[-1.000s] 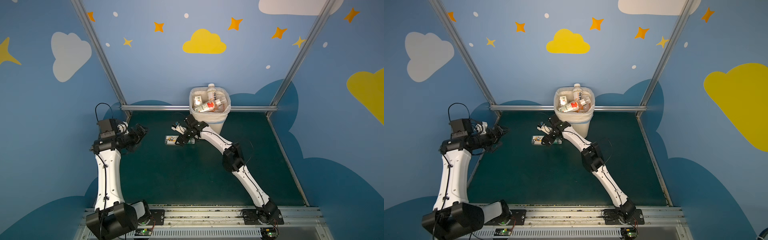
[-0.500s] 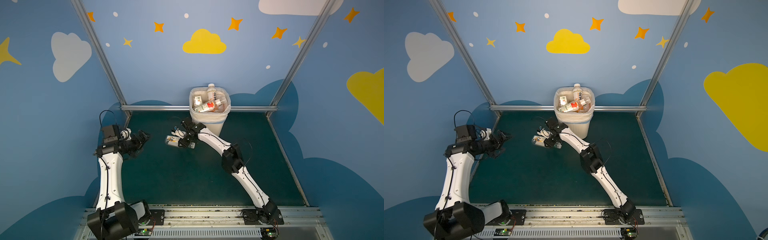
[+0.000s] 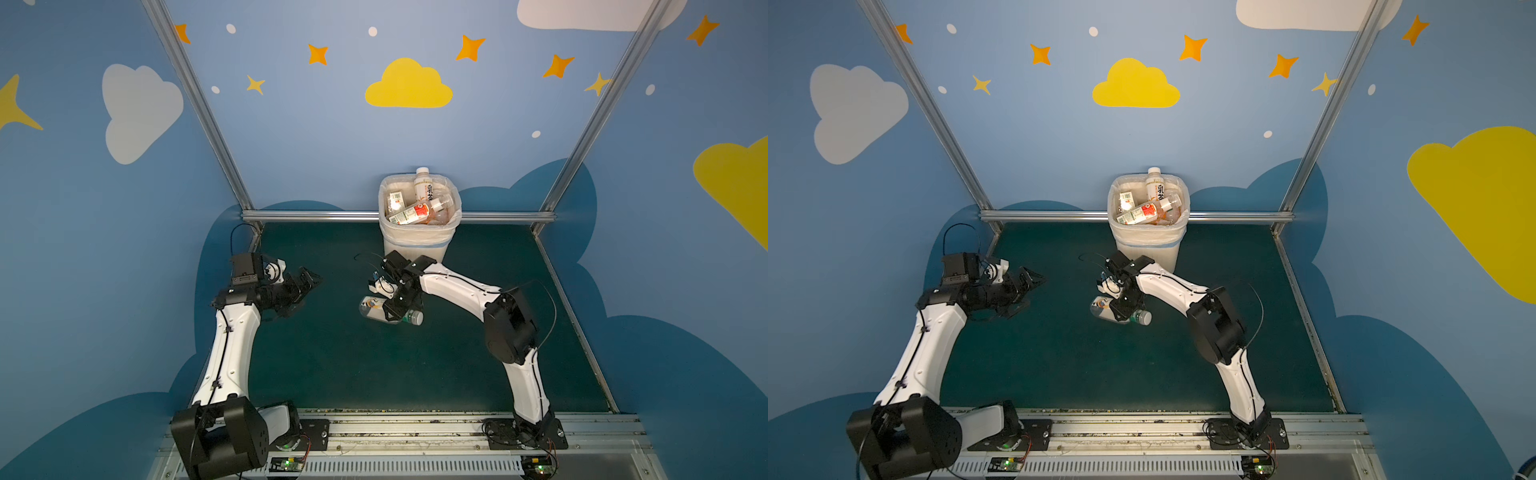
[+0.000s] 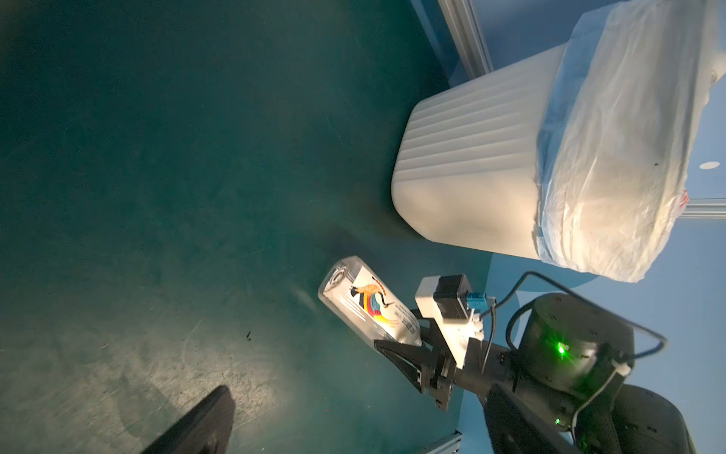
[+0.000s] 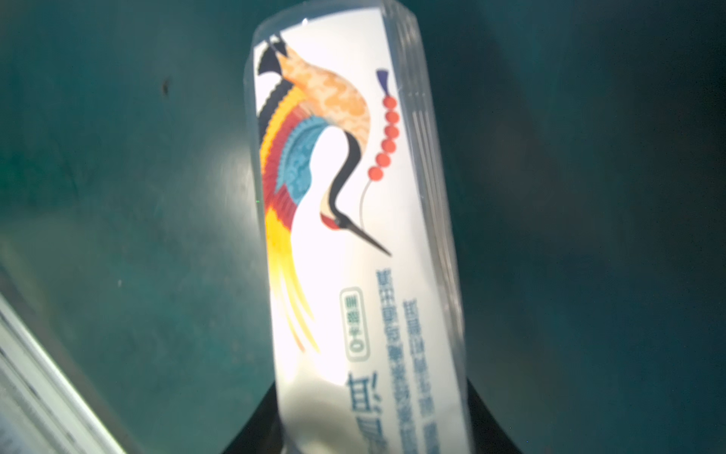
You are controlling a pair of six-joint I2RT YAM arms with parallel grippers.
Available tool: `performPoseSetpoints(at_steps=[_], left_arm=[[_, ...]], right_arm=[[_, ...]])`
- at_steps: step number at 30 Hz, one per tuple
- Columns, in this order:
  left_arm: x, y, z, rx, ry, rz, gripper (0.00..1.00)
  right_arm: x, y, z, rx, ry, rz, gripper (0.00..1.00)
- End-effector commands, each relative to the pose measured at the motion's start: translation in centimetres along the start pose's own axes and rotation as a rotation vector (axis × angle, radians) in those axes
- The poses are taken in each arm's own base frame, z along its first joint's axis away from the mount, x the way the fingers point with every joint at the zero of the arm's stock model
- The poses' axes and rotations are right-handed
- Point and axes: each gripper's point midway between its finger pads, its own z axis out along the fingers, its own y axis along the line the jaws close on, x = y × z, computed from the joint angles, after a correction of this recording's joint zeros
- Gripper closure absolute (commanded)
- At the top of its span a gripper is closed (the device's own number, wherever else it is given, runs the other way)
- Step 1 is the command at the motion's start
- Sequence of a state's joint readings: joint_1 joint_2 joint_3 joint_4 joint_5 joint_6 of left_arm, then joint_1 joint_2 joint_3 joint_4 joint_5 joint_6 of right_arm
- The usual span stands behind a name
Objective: Throw the plastic bottles in the bin
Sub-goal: 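Close the right gripper on the bird-print bottle and lift it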
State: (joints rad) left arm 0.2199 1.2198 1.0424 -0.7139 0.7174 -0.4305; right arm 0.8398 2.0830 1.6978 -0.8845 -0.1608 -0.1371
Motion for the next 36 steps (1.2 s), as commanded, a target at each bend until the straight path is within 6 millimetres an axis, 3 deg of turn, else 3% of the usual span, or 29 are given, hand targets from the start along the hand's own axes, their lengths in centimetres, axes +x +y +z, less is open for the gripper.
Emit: performPoseSetpoints(at_steps=[1, 3, 5, 9, 14, 20, 31, 36], left_arm=[[-0.3, 0.1, 0.7, 0.004, -0.002, 0.013, 0.0], [-0.2, 0.1, 0.9, 0.002, 0.008, 0.021, 0.0], [-0.1, 0.3, 1.2, -0.001, 0.02, 0.02, 0.0], [0.0, 0.6, 1.7, -0.004, 0.043, 0.014, 0.0], [0.3, 0.6, 1.8, 0.004, 0.053, 0.02, 0.0], [0.5, 0.6, 1.7, 0.004, 0.058, 0.035, 0.0], [0.1, 0.5, 1.9, 0.013, 0.071, 0.039, 0.0], [-0.1, 0.7, 2.3, 0.014, 0.082, 0.035, 0.0]], right_arm=[[2.2, 0.9, 0.2, 0.019, 0.038, 0.043, 0.57], [3.5, 1.2, 0.4, 0.023, 0.065, 0.056, 0.51], [4.1, 1.3, 0.4, 0.033, 0.076, 0.065, 0.37], [3.5, 1.7, -0.5, 0.037, 0.058, 0.067, 0.28], [1.0, 1.7, -0.8, 0.068, 0.049, 0.042, 0.28], [-1.1, 1.0, 0.9, 0.108, 0.116, 0.106, 0.26], [-0.2, 1.1, 0.7, 0.171, 0.184, 0.138, 0.21], [-0.8, 0.1, 0.7, 0.233, 0.199, 0.179, 0.28]])
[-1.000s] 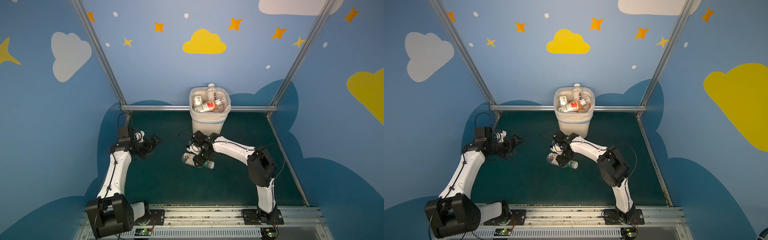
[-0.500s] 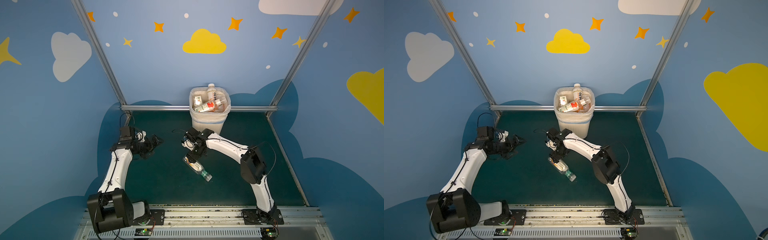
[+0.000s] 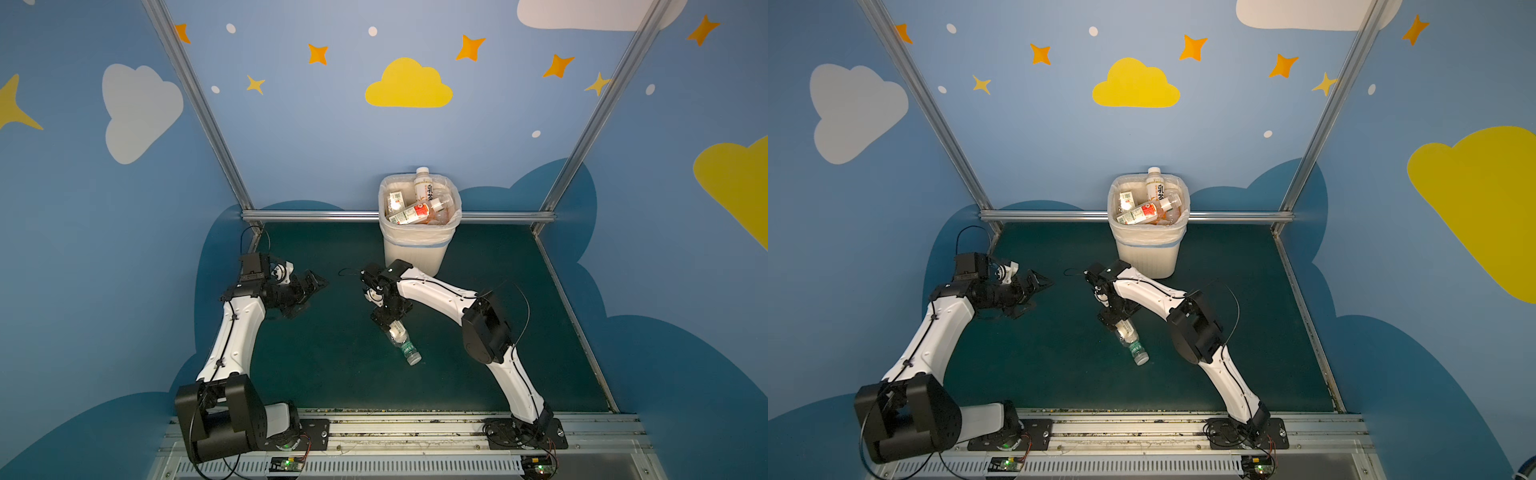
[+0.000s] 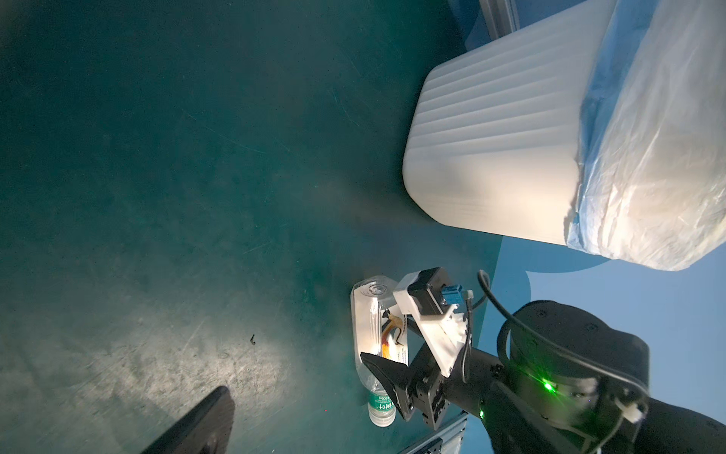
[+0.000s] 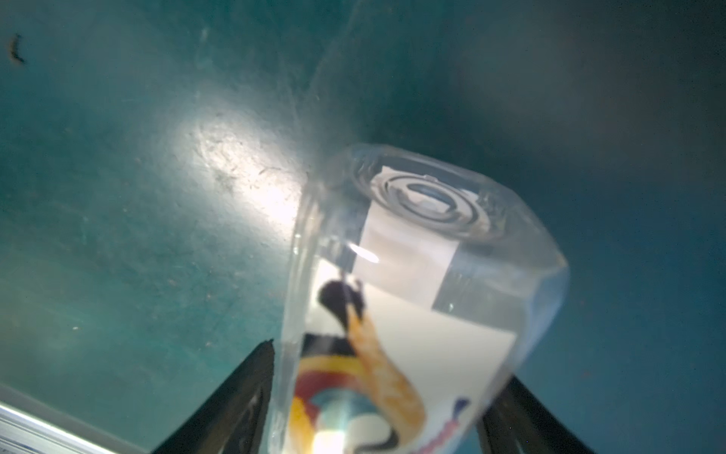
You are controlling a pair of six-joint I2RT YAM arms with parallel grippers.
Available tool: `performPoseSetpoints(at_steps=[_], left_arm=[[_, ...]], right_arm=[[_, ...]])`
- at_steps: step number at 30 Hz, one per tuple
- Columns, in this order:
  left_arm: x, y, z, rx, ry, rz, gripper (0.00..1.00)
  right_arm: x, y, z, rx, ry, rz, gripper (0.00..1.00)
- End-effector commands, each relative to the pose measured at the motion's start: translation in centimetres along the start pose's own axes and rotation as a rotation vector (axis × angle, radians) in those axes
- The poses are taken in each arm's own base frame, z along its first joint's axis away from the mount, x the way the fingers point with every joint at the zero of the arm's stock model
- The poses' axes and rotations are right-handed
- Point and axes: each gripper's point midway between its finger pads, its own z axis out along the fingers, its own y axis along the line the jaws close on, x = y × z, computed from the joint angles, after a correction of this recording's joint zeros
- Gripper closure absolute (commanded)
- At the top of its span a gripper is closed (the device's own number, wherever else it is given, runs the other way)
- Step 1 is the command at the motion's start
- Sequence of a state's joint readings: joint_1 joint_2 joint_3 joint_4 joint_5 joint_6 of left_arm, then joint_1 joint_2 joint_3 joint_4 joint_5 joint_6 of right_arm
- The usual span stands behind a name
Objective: Throw the plastic bottles in the bin
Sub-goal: 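Close the right gripper on the bird-print bottle and lift it, then carry the bird-print bottle over the bin with the right gripper and release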
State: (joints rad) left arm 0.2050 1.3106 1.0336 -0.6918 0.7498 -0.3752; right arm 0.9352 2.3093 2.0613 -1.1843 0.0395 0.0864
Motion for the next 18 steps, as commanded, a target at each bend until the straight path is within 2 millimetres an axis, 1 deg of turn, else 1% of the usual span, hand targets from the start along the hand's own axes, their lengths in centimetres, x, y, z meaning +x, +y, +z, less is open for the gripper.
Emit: performPoseSetpoints(at_steps=[1, 4, 6, 8, 9, 11, 13, 15, 16, 18], left_arm=[[-0.4, -0.3, -0.1, 0.012, 0.003, 0.02, 0.0], [-0.6, -0.3, 0.1, 0.011, 0.005, 0.02, 0.0], [-0.7, -0.2, 0.2, 0.012, 0.005, 0.018, 0.0], [-0.8, -0.2, 0.3, 0.012, 0.006, 0.019, 0.0], [-0.8, -0.3, 0.2, 0.011, 0.005, 0.022, 0.0], [-0.9, -0.3, 0.2, 0.01, 0.002, 0.024, 0.0], [-1.0, -0.3, 0.2, 0.012, -0.002, 0.023, 0.0], [-0.9, -0.3, 0.3, 0.015, -0.003, 0.021, 0.0], [-0.9, -0.2, 0.3, 0.015, -0.003, 0.021, 0.0], [-0.9, -0.3, 0.2, 0.015, -0.008, 0.022, 0.0]], right_arm=[[0.2, -0.8, -0.3, 0.052, 0.043, 0.053, 0.29], [0.8, -0.9, 0.3, 0.044, 0.091, 0.069, 0.29], [1.1, -0.4, 0.5, 0.01, 0.107, 0.065, 0.32], [1.4, 0.0, 0.3, -0.025, 0.119, 0.075, 0.37], [1.6, 0.1, 0.2, -0.036, 0.125, 0.082, 0.38], [2.0, -0.2, 0.0, -0.033, 0.134, 0.095, 0.38], [2.2, -0.5, -0.2, -0.022, 0.135, 0.096, 0.43], [2.0, -0.9, -1.0, -0.005, 0.111, 0.095, 0.53], [1.8, -1.0, -1.6, 0.001, 0.092, 0.095, 0.54], [0.7, -1.4, -4.2, 0.022, 0.007, 0.092, 0.56]])
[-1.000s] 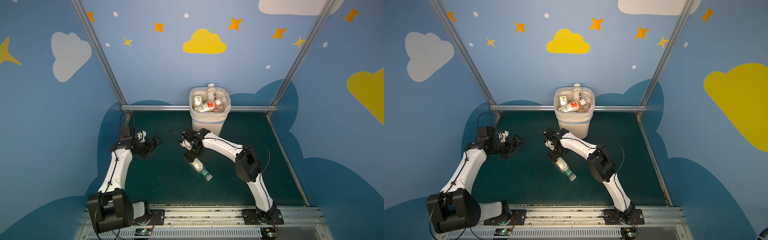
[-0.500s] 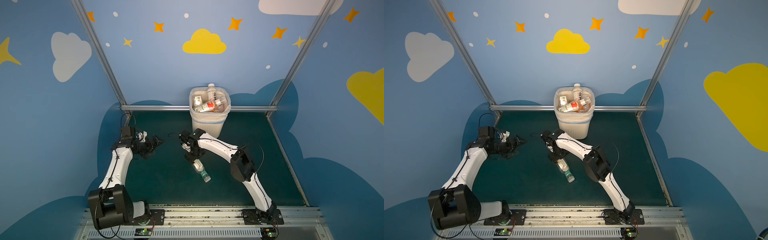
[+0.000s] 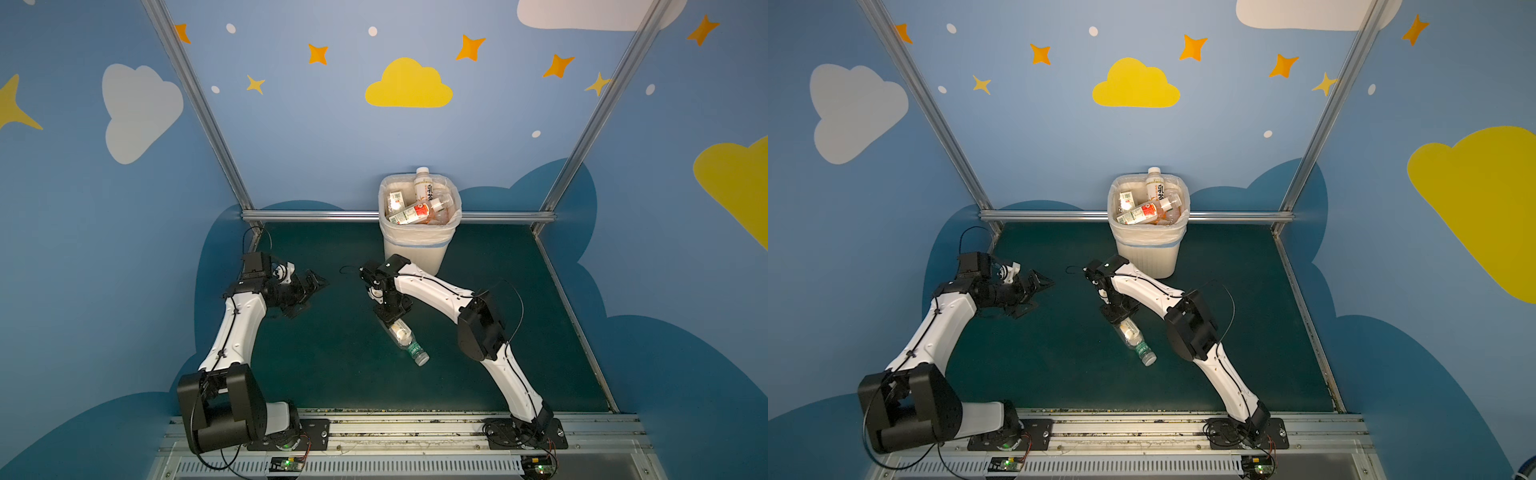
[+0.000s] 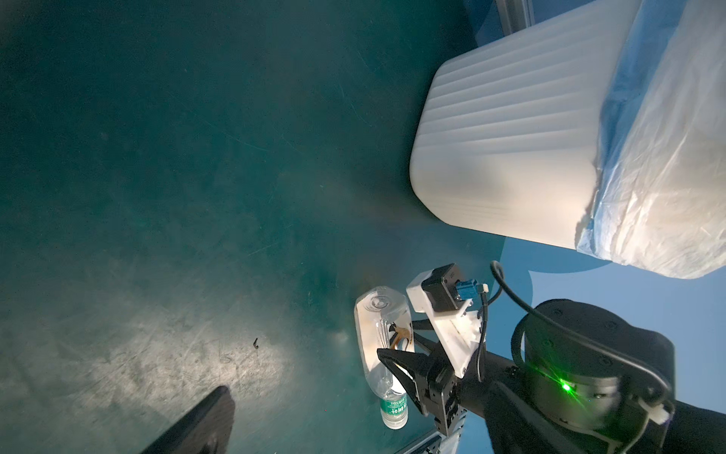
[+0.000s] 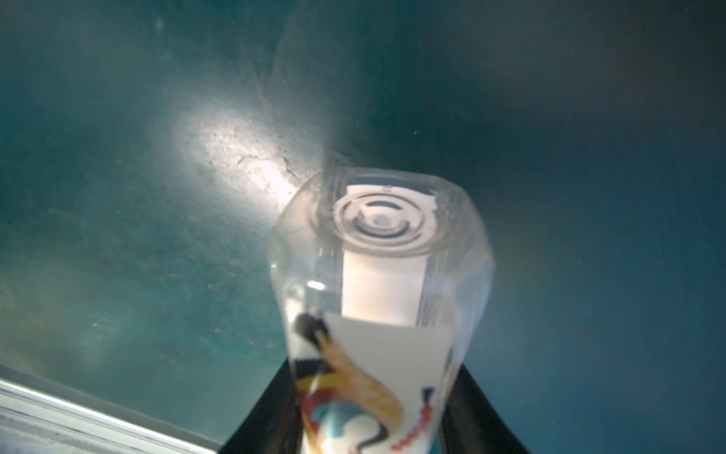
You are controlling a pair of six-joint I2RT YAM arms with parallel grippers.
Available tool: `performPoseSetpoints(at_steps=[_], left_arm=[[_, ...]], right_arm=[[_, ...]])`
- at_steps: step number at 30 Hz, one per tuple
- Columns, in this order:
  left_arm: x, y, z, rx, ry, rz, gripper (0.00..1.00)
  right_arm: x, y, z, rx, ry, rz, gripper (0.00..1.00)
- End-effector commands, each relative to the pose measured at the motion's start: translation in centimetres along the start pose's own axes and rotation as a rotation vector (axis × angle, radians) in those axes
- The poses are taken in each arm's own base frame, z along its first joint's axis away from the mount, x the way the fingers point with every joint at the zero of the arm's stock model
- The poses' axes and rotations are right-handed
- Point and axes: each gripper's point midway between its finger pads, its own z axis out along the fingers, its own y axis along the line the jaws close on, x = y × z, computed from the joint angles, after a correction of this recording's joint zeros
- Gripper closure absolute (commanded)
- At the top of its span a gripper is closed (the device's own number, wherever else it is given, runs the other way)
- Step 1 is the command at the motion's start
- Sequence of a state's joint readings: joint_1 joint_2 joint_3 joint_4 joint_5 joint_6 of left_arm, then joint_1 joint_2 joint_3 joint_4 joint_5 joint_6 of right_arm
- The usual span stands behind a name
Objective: Throw the plastic bottles in the bin
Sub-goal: 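Carry the bird-print bottle over the bin with the right gripper and release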
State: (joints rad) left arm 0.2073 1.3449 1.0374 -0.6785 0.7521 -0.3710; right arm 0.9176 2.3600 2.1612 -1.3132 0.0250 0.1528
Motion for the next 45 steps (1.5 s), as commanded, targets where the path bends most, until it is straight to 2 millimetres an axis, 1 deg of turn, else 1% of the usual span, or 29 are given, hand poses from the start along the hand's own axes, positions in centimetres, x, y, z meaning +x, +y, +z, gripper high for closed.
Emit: performPoseSetpoints(at_steps=[1, 4, 8, 11, 12, 13, 14, 15, 16, 17, 18, 19, 21, 22, 26, 27, 29, 30, 31, 32, 33, 34, 36, 38, 44, 45], left_arm=[[-0.6, -0.8, -0.5, 0.018, -0.021, 0.03, 0.0], [-0.7, -0.9, -0.6, 0.017, -0.027, 0.03, 0.0], [-1.5, -1.5, -0.7, 0.028, -0.04, 0.033, 0.0], [-2.3, -2.4, -0.9, 0.035, -0.056, 0.045, 0.0], [-2.6, -2.7, -1.0, 0.035, -0.062, 0.05, 0.0], [-3.1, -3.0, -1.2, 0.036, -0.07, 0.056, 0.0], [-3.5, -3.4, -1.4, 0.038, -0.078, 0.061, 0.0], [-3.9, -3.7, -1.5, 0.04, -0.085, 0.066, 0.0], [-4.3, -4.1, -1.6, 0.044, -0.093, 0.071, 0.0], [-4.7, -4.5, -1.8, 0.047, -0.1, 0.075, 0.0], [-5.1, -4.7, -1.9, 0.049, -0.105, 0.077, 0.0], [-5.4, -5.1, -2.0, 0.052, -0.11, 0.08, 0.0], [-5.9, -5.6, -2.2, 0.056, -0.118, 0.085, 0.0], [-6.0, -5.7, -2.3, 0.054, -0.122, 0.088, 0.0], [-6.6, -6.0, -2.5, 0.046, -0.132, 0.091, 0.0], [-6.7, -6.0, -2.5, 0.045, -0.132, 0.091, 0.0], [-7.1, -6.2, -2.5, 0.044, -0.133, 0.091, 0.0], [-7.3, -6.2, -2.4, 0.042, -0.13, 0.09, 0.0], [-7.5, -6.4, -2.4, 0.044, -0.126, 0.09, 0.0], [-7.6, -6.6, -2.5, 0.045, -0.124, 0.093, 0.0], [-7.7, -6.7, -2.6, 0.043, -0.119, 0.095, 0.0], [-7.9, -6.9, -2.7, 0.039, -0.118, 0.099, 0.0], [-8.3, -7.0, -2.9, 0.027, -0.12, 0.11, 0.0], [-8.6, -7.2, -2.8, 0.025, -0.114, 0.115, 0.0], [-9.5, -8.3, -1.9, 0.053, -0.091, 0.126, 0.0], [-9.6, -8.6, -1.7, 0.052, -0.088, 0.133, 0.0]], right_arm=[[-0.4, -0.9, -5.6, 0.029, -0.124, 0.011, 0.56], [-2.0, -1.9, -13.4, 0.058, -0.349, 0.027, 0.57], [-3.2, -4.2, -26.0, 0.13, -0.736, 0.068, 0.58], [-2.9, -5.5, -35.7, 0.187, -1.055, 0.077, 0.58], [-2.8, -5.7, -38.3, 0.206, -1.151, 0.066, 0.58], [-2.6, -5.8, -41.7, 0.228, -1.282, 0.049, 0.58], [-2.5, -5.9, -44.7, 0.255, -1.414, 0.035, 0.57], [-2.3, -5.7, -46.9, 0.274, -1.531, 0.009, 0.57], [-1.8, -5.4, -49.7, 0.297, -1.688, -0.029, 0.56], [-1.3, -5.3, -51.6, 0.325, -1.834, -0.055, 0.54], [-0.7, -5.7, -53.2, 0.336, -1.941, -0.051, 0.53], [-0.7, -6.6, -54.4, 0.321, -2.007, -0.023, 0.53], [-1.7, -8.5, -55.9, 0.279, -2.028, 0.018, 0.53], [-2.5, -9.0, -56.2, 0.277, -2.034, 0.018, 0.52], [-4.5, -10.0, -57.7, 0.306, -2.092, -0.013, 0.51], [-5.2, -10.7, -57.9, 0.323, -2.095, -0.004, 0.5], [-6.6, -12.9, -57.7, 0.357, -2.075, 0.035, 0.51], [-7.7, -14.5, -56.8, 0.381, -2.036, 0.074, 0.5], [-8.8, -16.5, -55.4, 0.406, -1.976, 0.135, 0.47], [-9.3, -18.0, -54.3, 0.41, -1.928, 0.181, 0.38], [-10.0, -19.5, -52.5, 0.394, -1.859, 0.221, 0.27], [-10.3, -20.6, -51.0, 0.37, -1.802, 0.255, 0.21], [-10.3, -21.8, -48.9, 0.331, -1.728, 0.3, 0.16], [-9.6, -22.3, -48.0, 0.339, -1.693, 0.316, 0.12], [-5.6, -23.0, -48.6, 0.287, -1.709, 0.354, 0.11], [-4.9, -22.7, -48.8, 0.279, -1.71, 0.35, 0.11]])
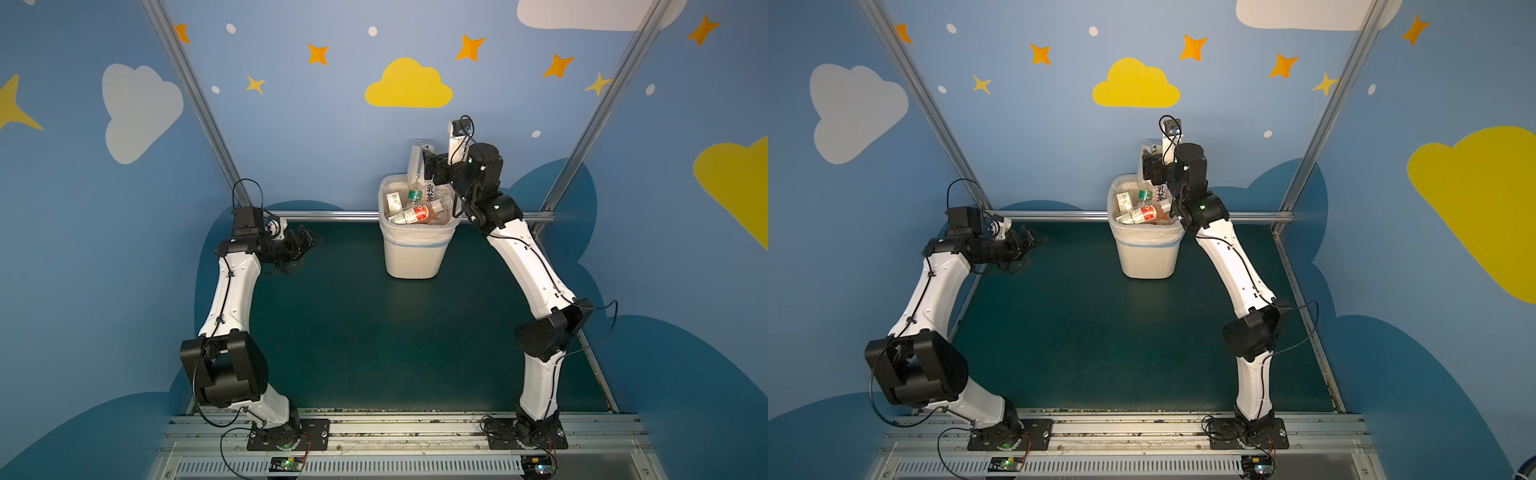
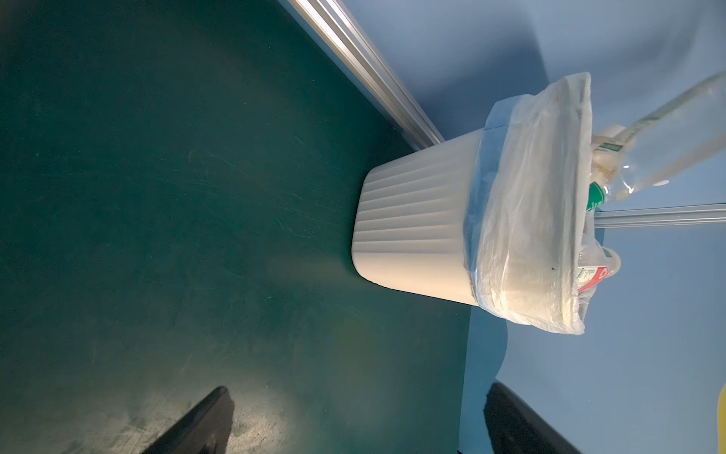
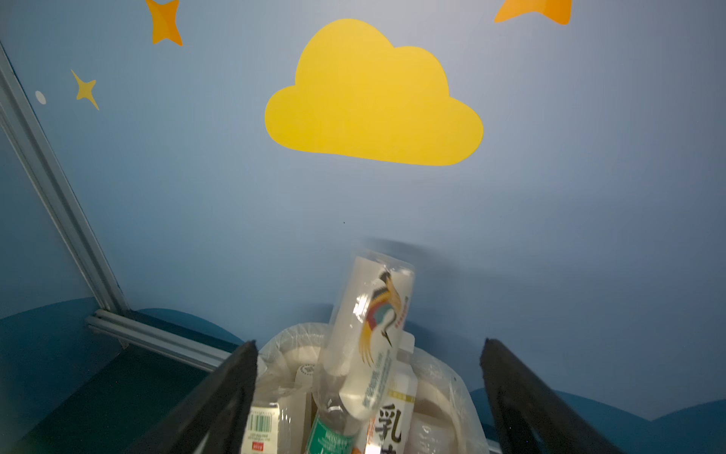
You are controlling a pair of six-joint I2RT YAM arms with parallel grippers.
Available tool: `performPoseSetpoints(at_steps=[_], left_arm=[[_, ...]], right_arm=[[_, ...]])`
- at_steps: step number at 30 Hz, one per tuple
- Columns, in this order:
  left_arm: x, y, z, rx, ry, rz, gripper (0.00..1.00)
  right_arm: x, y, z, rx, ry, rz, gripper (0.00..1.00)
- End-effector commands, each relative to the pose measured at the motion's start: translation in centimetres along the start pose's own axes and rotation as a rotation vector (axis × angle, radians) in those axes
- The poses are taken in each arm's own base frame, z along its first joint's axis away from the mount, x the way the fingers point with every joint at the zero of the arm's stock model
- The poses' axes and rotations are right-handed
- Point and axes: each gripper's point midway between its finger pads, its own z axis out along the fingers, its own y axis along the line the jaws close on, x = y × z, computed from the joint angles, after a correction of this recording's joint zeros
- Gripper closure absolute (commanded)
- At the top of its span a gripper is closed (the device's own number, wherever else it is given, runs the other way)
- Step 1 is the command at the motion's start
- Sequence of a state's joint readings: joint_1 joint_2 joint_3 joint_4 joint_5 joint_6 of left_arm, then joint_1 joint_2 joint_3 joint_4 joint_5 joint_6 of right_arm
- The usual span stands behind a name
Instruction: Throw the plastic bottles in the bin
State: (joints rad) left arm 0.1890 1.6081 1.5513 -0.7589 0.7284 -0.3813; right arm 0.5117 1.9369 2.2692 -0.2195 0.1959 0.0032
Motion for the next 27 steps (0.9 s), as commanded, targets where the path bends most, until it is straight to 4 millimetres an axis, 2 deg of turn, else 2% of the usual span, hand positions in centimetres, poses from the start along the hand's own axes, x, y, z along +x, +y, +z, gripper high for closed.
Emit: performPoseSetpoints(at_steps=[1, 3, 7, 10, 19, 22, 27], left_arm=[[0.3, -1.0, 0.6, 0.01, 0.03, 0.03, 0.0], [0.5, -1.6, 1.2, 0.017, 0.044, 0.046, 0.0], [1.5, -2.1, 2.4, 0.021, 0.072, 0.066, 0.0], [2.4, -2.1, 3.0, 0.022, 0.085, 0.071, 0.0], [4.2, -0.8, 2.3, 0.003, 0.028, 0.093, 0.0], [4.3, -0.9, 1.5, 0.005, -0.022, 0.116, 0.0], [4.5, -1.1, -0.7, -0.012, -0.129, 0.179, 0.0]], right_arm=[[-5.1, -0.3, -4.4, -0.032, -0.1, 0.065, 0.11], [-5.2, -0.4, -5.9, -0.041, -0.107, 0.082, 0.11], [-5.1, -2.2, -9.8, 0.022, -0.121, 0.135, 0.11], [-3.6, -4.2, -13.1, 0.094, -0.075, 0.165, 0.11], [4.8, -10.5, -23.8, 0.334, 0.195, 0.269, 0.11], [8.1, -11.7, -26.6, 0.386, 0.328, 0.288, 0.11], [13.6, -11.9, -29.2, 0.39, 0.534, 0.342, 0.11]])
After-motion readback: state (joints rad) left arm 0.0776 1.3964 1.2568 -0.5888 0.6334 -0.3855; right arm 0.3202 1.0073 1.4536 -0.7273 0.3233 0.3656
